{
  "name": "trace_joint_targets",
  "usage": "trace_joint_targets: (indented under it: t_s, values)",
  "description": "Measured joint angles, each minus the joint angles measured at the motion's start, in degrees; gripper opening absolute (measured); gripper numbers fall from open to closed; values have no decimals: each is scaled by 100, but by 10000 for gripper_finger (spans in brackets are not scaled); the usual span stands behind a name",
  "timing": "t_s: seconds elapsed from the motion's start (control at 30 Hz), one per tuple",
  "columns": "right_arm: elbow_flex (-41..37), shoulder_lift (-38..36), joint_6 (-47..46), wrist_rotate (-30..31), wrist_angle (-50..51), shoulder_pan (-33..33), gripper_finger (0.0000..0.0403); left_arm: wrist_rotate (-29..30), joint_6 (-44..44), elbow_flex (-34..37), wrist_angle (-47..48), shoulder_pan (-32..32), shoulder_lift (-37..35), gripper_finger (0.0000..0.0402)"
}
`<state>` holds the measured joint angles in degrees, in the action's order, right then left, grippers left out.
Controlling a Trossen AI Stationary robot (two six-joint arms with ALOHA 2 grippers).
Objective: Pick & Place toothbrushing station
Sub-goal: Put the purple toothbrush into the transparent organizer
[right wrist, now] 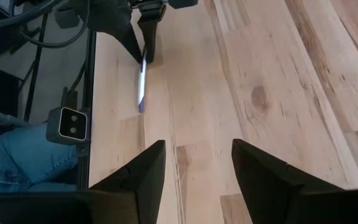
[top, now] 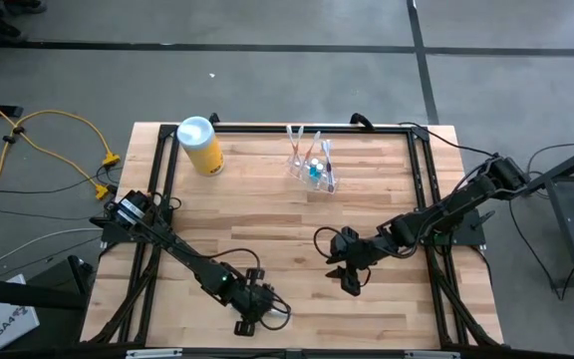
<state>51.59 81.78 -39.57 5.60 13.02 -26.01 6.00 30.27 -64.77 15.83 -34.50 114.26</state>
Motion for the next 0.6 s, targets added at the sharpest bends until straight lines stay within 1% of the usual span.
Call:
trace_joint_targets:
  t_s: [0.17,0.43,0.6]
  values:
    - [0,0,-49,0,0,-16,177,190,17,0,139,-2,0,52]
    - [0,0,-138,-19,-7,-25,177,219,-11,0,173,-13,-2,33]
    - [0,0,-253,-21,-9,-25,177,207,-53,0,191,-41,-4,9]
